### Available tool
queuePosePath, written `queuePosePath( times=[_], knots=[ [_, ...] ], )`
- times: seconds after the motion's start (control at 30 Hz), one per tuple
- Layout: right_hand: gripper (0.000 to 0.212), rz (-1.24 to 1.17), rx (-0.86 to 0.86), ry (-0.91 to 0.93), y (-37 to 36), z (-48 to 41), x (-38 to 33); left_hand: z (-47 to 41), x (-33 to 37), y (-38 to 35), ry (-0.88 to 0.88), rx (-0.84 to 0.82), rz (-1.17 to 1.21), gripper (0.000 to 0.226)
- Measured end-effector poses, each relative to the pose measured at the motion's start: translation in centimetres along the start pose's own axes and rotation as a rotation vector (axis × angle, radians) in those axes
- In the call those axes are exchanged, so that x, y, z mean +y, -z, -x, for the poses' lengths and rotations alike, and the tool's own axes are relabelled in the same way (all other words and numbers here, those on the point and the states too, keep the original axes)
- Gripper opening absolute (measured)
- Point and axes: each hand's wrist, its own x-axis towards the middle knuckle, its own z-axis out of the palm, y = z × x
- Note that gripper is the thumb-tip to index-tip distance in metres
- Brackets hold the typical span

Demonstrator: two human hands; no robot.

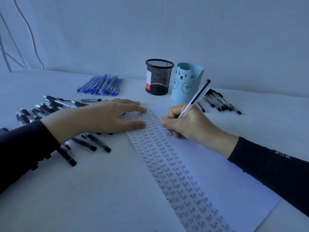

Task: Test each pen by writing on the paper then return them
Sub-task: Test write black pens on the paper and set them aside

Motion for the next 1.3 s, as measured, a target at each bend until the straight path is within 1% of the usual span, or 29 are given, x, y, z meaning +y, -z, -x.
queuePosePath(
  times=[0.23,0.33,0.6,0.77,0.93,1.13,1.3],
  knots=[
    [0.035,-0.018,0.013,-0.011,0.1,0.02,-0.23,-0.18,-0.48,-0.19,-0.011,0.002,-0.004,0.075],
    [0.036,-0.04,0.003,-0.026,0.09,-0.01,-0.24,-0.1,-0.27,-0.13,-0.006,0.0,0.006,0.07],
    [0.033,-0.046,-0.002,-0.023,0.2,0.08,-0.38,-0.09,-0.2,-0.11,-0.008,-0.005,0.001,0.069],
    [0.029,-0.04,-0.008,-0.012,0.21,0.07,-0.36,-0.16,-0.48,-0.18,-0.008,-0.002,-0.006,0.081],
    [0.043,-0.045,0.004,-0.015,0.32,-0.01,-0.39,-0.17,-0.33,-0.18,-0.004,-0.006,-0.009,0.081],
    [0.042,-0.033,0.001,-0.034,0.29,0.0,-0.53,-0.17,-0.42,-0.23,-0.003,-0.001,0.001,0.079],
    [0.045,-0.027,0.024,-0.022,0.36,-0.05,-0.44,-0.15,-0.52,-0.21,-0.005,-0.003,0.002,0.079]
  ],
)
